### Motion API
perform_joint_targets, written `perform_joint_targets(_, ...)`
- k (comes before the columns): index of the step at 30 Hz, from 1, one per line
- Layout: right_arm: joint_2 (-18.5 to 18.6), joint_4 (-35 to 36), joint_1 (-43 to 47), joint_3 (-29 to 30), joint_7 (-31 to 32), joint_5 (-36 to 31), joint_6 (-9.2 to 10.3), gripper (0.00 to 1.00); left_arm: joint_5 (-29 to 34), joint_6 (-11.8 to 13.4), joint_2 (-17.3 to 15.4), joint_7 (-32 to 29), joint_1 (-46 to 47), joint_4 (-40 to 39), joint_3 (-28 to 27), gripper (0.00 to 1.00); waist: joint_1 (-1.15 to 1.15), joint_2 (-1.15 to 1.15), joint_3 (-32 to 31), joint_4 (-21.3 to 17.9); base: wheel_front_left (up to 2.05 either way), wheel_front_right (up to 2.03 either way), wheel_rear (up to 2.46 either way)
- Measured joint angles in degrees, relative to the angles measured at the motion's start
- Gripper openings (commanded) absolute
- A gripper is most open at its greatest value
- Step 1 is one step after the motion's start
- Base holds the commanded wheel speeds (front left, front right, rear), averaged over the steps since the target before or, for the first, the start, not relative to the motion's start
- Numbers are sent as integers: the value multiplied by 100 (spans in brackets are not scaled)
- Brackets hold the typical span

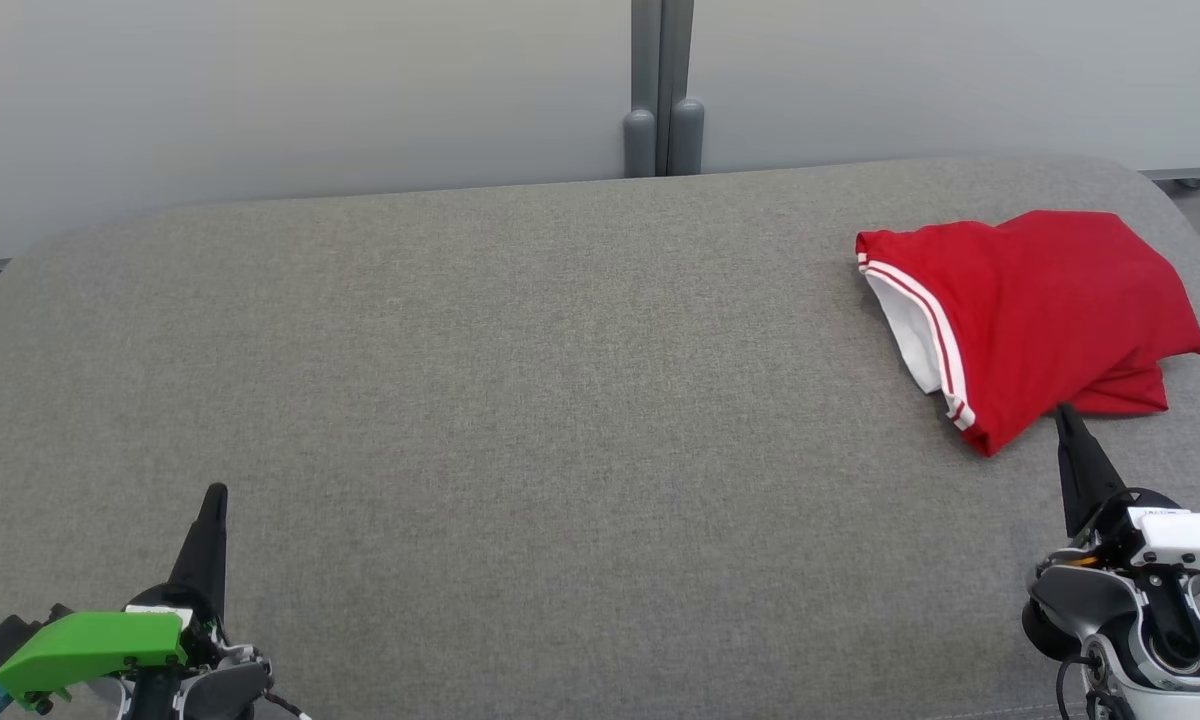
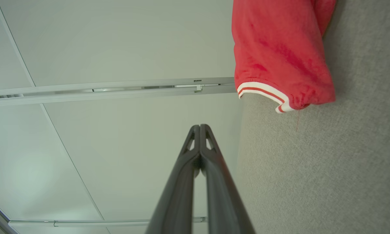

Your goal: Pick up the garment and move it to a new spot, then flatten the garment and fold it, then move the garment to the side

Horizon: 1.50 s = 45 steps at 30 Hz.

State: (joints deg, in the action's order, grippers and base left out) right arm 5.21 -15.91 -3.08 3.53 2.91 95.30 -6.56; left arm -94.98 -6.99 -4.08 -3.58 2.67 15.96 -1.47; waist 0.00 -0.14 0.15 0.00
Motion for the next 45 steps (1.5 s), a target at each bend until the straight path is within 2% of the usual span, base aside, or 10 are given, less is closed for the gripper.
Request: perform_joint_targets(45,-19,-20,-2,16,18,-1,-15,0,0,-1,1,-41,3,10,-12,0,0,0,-1,0,0,0,0)
